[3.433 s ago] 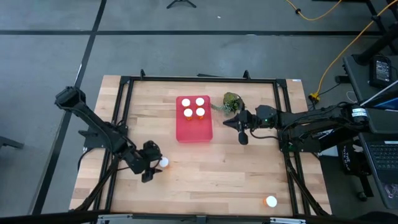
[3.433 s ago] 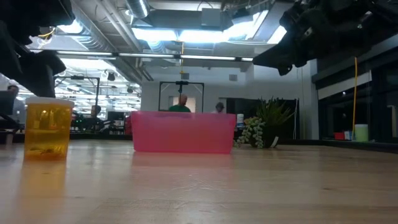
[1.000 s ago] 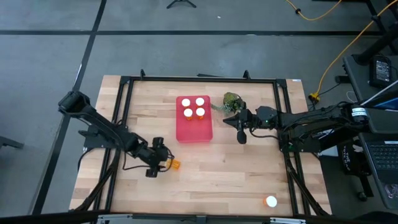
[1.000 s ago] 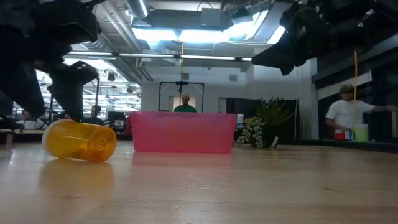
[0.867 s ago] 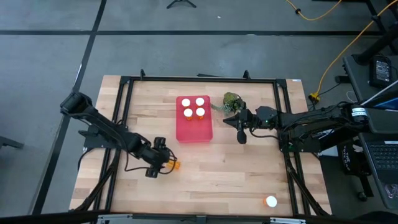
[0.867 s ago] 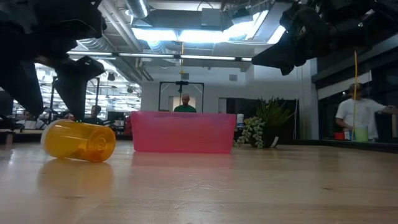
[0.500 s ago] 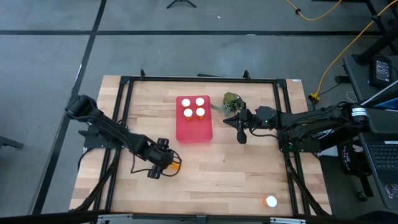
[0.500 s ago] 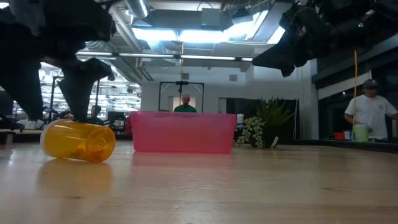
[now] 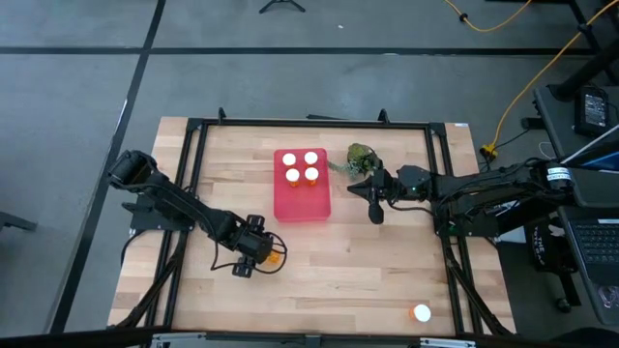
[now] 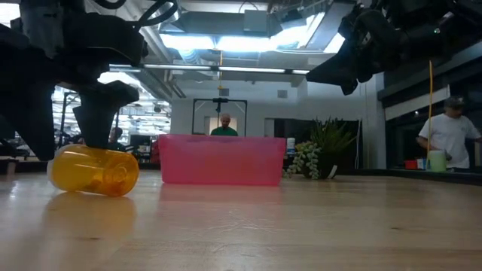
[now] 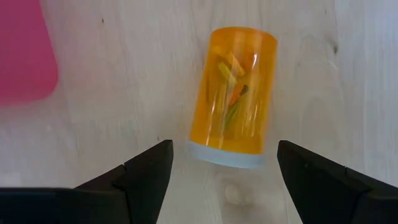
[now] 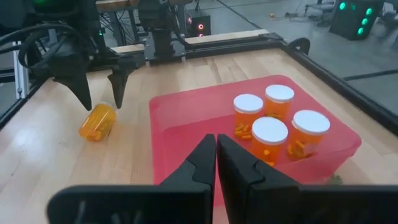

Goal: Pick and place pill bottles into a basket
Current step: Put the orange pill bottle into the red bin

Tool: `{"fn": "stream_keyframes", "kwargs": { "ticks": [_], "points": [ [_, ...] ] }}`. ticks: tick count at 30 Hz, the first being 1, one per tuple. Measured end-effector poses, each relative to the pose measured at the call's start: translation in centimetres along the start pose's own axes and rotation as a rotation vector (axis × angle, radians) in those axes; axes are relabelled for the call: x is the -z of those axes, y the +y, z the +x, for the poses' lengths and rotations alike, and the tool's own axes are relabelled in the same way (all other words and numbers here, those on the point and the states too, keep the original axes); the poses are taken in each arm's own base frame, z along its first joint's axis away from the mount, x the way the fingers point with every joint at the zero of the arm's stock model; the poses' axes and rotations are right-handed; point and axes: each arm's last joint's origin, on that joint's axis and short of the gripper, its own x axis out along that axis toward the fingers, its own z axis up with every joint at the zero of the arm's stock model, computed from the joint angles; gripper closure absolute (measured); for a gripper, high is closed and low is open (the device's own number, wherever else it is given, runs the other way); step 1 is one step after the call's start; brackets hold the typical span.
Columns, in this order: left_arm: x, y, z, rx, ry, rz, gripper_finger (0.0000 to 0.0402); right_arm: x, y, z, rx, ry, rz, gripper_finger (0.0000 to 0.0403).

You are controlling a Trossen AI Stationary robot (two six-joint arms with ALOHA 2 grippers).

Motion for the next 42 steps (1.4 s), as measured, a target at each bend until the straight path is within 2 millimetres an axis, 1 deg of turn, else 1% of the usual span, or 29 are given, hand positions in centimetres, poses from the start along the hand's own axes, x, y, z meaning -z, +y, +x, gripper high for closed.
{"fn": "stream_keyframes", "kwargs": {
  "ticks": [7,13,17,28,36,42],
  "points": [
    [0.0,0.0,0.0,-0.011,-0.003,0.000,0.0119,0.0,0.0,0.0,0.000,0.004,0.007,0.0382],
    [0.2,-0.1,1.5,-0.007,0.056,0.016,0.0119,0.1,0.0,0.0,0.001,0.006,0.030,0.0382],
    [0.2,-0.2,1.9,-0.007,0.073,0.024,0.0119,0.1,0.0,0.0,0.001,0.006,0.030,0.0382],
    [0.0,-0.2,2.0,-0.003,0.047,0.030,0.0120,0.1,0.0,0.0,0.001,0.006,0.030,0.0382],
    [0.0,-0.2,2.0,-0.004,0.047,0.029,0.0137,0.1,0.0,0.0,0.001,0.006,0.031,0.0382],
    [0.6,-0.2,2.4,-0.001,0.056,0.024,0.0142,0.2,0.3,0.0,-0.011,0.014,0.048,0.0382]
  ]
}}
